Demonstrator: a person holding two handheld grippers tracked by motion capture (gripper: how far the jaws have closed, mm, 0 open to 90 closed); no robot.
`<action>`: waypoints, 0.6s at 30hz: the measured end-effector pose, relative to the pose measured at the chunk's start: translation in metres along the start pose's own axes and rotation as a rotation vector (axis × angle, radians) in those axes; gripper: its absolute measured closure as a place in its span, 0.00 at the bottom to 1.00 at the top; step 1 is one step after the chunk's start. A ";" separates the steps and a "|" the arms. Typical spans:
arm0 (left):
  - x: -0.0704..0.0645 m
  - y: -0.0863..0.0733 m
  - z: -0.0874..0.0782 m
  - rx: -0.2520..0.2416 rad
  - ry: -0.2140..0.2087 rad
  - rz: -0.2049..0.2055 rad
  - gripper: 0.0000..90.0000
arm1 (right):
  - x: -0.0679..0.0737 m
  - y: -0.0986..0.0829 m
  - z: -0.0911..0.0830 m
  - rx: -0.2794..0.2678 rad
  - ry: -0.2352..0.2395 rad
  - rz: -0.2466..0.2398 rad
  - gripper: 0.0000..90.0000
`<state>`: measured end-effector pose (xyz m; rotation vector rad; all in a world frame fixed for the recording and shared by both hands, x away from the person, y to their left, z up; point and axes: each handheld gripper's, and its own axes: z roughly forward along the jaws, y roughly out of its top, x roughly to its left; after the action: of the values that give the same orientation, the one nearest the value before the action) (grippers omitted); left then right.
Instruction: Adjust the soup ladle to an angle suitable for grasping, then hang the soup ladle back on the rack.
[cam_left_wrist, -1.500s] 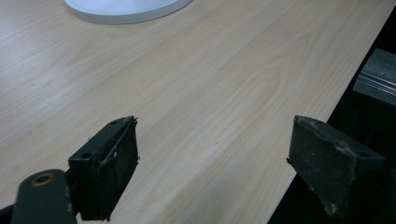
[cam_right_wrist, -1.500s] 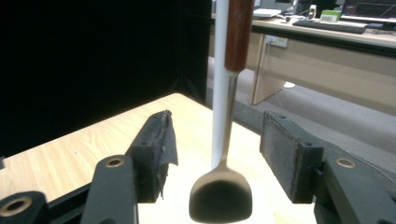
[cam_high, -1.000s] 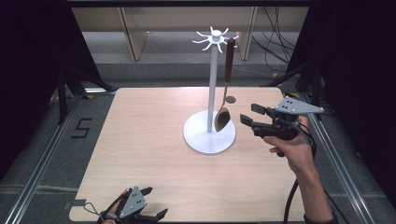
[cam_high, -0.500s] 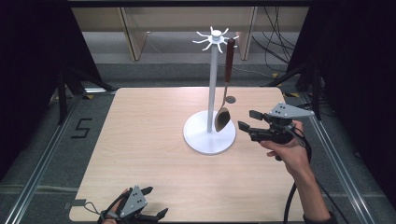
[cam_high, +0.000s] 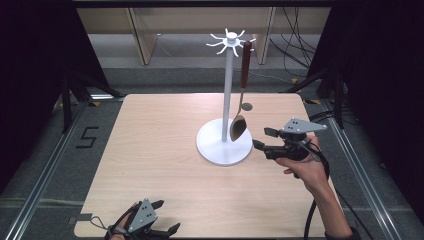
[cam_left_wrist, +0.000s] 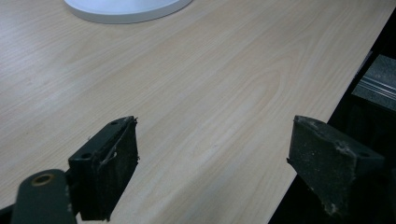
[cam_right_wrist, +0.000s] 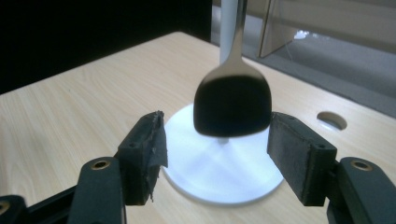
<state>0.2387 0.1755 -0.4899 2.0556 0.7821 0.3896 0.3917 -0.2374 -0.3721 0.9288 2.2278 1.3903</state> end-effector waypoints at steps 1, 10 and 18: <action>0.000 0.000 0.000 0.000 0.006 0.001 0.17 | 0.001 -0.003 0.002 0.005 0.001 0.003 0.41; 0.000 0.000 0.000 -0.005 -0.002 -0.006 0.17 | 0.000 -0.014 0.005 0.054 0.018 0.004 0.40; -0.001 0.000 0.000 -0.006 -0.001 -0.003 0.17 | -0.003 -0.021 0.000 0.049 0.026 0.016 0.40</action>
<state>0.2377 0.1748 -0.4902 2.0489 0.7827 0.3884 0.3864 -0.2463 -0.3909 0.9521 2.2876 1.3682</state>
